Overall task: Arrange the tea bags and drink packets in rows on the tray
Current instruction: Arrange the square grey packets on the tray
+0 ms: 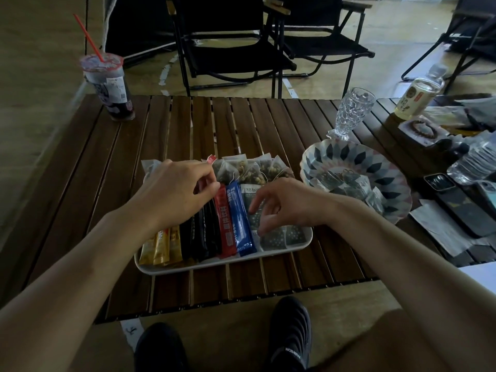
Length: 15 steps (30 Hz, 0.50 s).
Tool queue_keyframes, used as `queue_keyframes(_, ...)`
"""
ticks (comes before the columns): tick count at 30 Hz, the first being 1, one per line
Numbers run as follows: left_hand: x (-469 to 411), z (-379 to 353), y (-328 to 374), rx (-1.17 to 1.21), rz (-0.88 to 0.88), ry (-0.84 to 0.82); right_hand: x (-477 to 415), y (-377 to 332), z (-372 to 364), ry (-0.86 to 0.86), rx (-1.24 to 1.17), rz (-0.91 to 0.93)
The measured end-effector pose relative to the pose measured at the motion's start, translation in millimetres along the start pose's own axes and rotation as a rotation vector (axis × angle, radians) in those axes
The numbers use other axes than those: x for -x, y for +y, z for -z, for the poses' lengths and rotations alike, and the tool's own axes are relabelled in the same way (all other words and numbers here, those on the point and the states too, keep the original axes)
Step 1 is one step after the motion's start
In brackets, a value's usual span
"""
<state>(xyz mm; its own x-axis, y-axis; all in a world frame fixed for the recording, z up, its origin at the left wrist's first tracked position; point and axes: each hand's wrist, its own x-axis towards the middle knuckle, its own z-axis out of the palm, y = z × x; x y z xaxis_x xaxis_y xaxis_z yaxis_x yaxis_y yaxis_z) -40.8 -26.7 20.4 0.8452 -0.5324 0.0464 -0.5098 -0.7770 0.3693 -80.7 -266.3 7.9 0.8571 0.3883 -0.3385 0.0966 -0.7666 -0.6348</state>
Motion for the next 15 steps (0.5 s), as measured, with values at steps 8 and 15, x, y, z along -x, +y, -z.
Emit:
queue_keyframes(8, -1, -1, -1, -0.008, -0.002, 0.005, 4, 13, 7, 0.052, 0.082, -0.024)
queue_keyframes(15, -1, 0, 1, -0.016, -0.003, -0.005, -3, 6, -3, 0.021, 0.189, 0.003)
